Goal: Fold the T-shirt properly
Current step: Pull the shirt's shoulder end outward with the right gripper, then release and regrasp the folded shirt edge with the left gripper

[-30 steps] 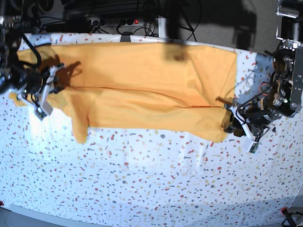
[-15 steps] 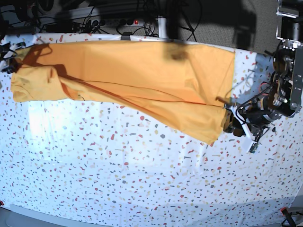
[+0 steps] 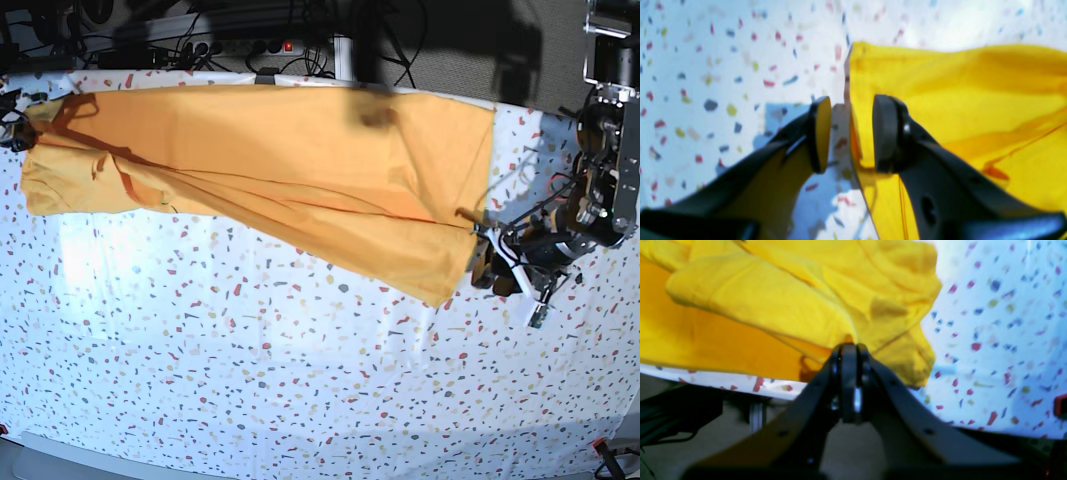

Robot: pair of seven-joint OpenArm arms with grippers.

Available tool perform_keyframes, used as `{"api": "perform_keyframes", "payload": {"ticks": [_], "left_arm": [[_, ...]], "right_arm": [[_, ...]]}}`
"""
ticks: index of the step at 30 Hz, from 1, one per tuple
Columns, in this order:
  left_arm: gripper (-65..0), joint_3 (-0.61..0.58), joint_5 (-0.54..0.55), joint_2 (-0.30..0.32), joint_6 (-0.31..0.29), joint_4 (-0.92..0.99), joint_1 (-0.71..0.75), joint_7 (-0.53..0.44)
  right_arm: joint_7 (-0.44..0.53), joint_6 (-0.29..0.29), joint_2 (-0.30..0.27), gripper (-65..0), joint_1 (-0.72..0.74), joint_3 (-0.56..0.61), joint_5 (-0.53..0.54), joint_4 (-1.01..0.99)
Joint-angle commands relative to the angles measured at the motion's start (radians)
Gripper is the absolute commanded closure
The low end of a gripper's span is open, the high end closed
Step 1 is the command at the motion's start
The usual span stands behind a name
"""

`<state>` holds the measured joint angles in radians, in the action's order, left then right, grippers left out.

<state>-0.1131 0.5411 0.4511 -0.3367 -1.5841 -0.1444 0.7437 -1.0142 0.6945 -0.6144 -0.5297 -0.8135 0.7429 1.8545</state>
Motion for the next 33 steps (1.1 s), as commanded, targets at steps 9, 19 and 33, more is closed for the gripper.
{"api": "perform_keyframes", "payload": {"ticks": [9,19,33], "left_arm": [[-25.1,0.006,-0.055,0.011,-0.001,-0.017,-0.025,-0.146],[-26.3,-0.145,-0.369,-0.041,-0.034,0.019,-0.084,-0.243],[-26.3,-0.49,-0.615,-0.097,-0.037,0.374,-0.372,-0.19]], "right_arm": [[0.205,0.004,-0.026,-34.7,0.042,-0.011,0.0,0.01],[0.046,0.004,-0.026,-34.7,0.267,-0.011,0.158,0.01],[-0.021,0.004,-0.026,-34.7,0.283,-0.011,0.181,0.01]]}}
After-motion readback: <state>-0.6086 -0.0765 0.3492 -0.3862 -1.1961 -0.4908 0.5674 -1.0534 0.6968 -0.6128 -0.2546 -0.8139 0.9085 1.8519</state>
